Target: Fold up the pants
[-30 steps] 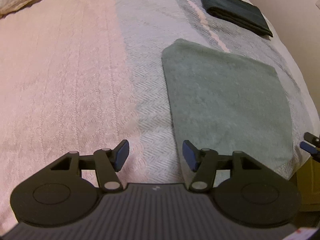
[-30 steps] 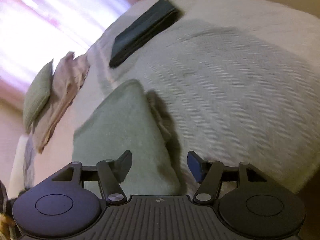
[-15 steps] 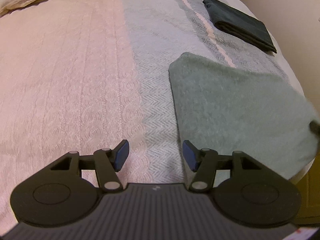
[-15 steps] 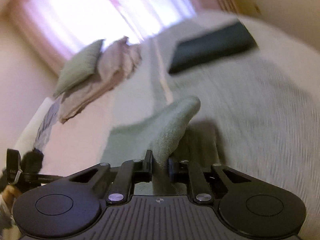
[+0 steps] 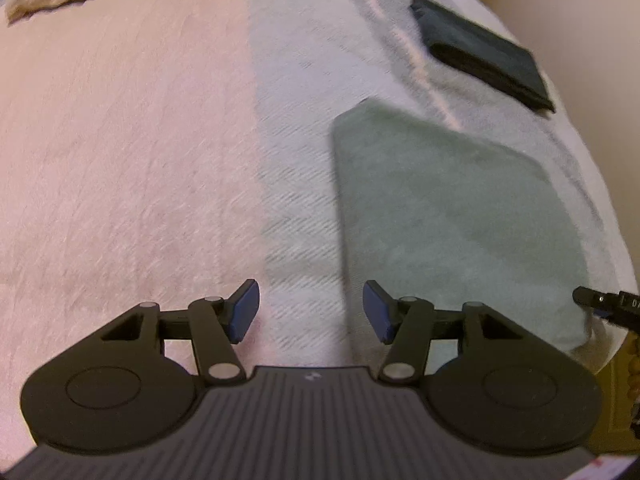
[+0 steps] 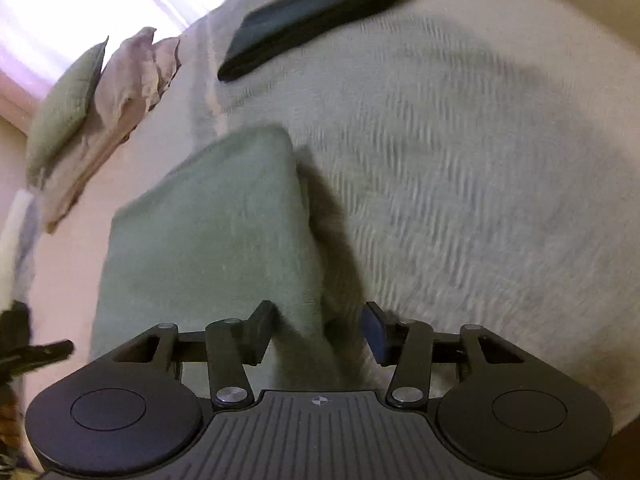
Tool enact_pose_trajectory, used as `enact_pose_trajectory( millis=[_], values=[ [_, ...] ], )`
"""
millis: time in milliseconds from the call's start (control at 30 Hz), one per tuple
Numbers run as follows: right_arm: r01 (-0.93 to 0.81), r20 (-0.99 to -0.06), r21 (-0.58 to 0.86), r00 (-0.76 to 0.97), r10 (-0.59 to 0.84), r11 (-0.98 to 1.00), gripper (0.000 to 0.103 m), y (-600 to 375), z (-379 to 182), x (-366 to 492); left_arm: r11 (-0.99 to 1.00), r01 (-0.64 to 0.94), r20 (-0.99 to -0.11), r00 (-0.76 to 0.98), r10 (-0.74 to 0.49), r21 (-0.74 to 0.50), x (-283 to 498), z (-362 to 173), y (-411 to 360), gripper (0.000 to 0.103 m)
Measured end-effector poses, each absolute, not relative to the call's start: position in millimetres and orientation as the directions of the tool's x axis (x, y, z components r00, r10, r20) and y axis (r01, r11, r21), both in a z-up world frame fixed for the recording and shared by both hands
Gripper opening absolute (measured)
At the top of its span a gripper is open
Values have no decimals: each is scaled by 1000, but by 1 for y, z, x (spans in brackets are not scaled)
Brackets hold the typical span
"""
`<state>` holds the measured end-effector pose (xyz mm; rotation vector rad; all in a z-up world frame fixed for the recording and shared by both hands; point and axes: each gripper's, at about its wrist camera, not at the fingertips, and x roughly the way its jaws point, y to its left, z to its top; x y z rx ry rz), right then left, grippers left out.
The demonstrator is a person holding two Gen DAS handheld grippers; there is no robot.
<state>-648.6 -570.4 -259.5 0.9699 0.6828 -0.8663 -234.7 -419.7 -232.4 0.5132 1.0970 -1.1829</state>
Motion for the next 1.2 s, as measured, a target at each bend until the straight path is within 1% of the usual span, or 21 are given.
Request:
enact_pose_trajectory(
  millis=[67, 100, 133, 167, 200, 233, 300, 333, 367, 400, 467, 567, 600, 667, 700, 733, 767, 867, 1100, 1200],
  values=[
    [872, -781, 320, 464, -419, 370, 44, -566, -229, -643, 317, 930, -876, -12, -482, -187, -244, -229, -426, 50],
    [868, -758, 276, 460, -462, 412, 36, -564, -219, -639, 305, 936, -874, -5, -486, -175, -249, -229, -430, 48],
    [854, -733, 229, 467, -494, 467, 23, -562, -211, -633, 299, 940, -873, -1, -487, -167, -253, -229, -435, 42],
    [836, -724, 196, 476, -499, 512, 19, -562, -210, -624, 291, 943, -874, 2, -486, -159, -260, -230, -441, 35],
    [816, -730, 170, 481, -486, 552, 16, -562, -213, -614, 282, 946, -871, 1, -491, -158, -266, -231, -446, 32],
    [802, -739, 156, 483, -471, 577, 15, -562, -219, -607, 271, 949, -865, -4, -501, -161, -272, -231, -450, 29],
    [771, -762, 114, 473, -443, 627, 15, -556, -238, -594, 238, 956, -852, -21, -524, -170, -288, -231, -456, 25],
    [759, -795, 60, 428, -429, 648, 15, -552, -255, -588, 221, 961, -850, -24, -526, -164, -296, -233, -458, 21],
    [748, -826, 8, 379, -417, 664, 15, -550, -275, -585, 204, 970, -860, -9, -509, -131, -306, -240, -458, 18],
    [745, -833, -15, 360, -421, 667, 15, -547, -289, -585, 191, 978, -872, 18, -489, -88, -316, -248, -459, 19],
    [761, -824, -4, 366, -433, 649, 15, -547, -294, -592, 195, 980, -880, 69, -469, -27, -326, -260, -454, 20],
    [795, -852, 46, 347, -391, 605, 16, -559, -272, -600, 261, 965, -898, 79, -432, -41, -323, -250, -448, 19],
    [807, -856, 80, 356, -374, 585, 18, -560, -263, -606, 287, 957, -908, 78, -412, -48, -322, -243, -448, 19],
    [824, -857, 171, 394, -331, 539, 27, -559, -246, -616, 321, 945, -918, 75, -389, -59, -322, -228, -444, 19],
    [827, -855, 217, 418, -308, 519, 40, -557, -240, -625, 325, 944, -922, 84, -377, -47, -327, -222, -442, 19],
    [827, -852, 250, 435, -291, 503, 50, -550, -233, -633, 325, 945, -926, 97, -365, -29, -331, -216, -441, 23],
    [829, -851, 269, 443, -282, 491, 51, -547, -231, -636, 326, 945, -928, 112, -356, -11, -335, -211, -439, 27],
    [826, -852, 292, 453, -261, 482, 53, -536, -224, -644, 338, 941, -931, 119, -344, -5, -342, -201, -437, 33],
    [821, -868, 304, 448, -215, 484, 53, -524, -235, -645, 341, 940, -936, 104, -337, -18, -349, -202, -430, 36],
    [816, -869, 305, 450, -207, 491, 56, -525, -236, -645, 348, 937, -940, 101, -327, -21, -344, -205, -426, 37]
  ],
)
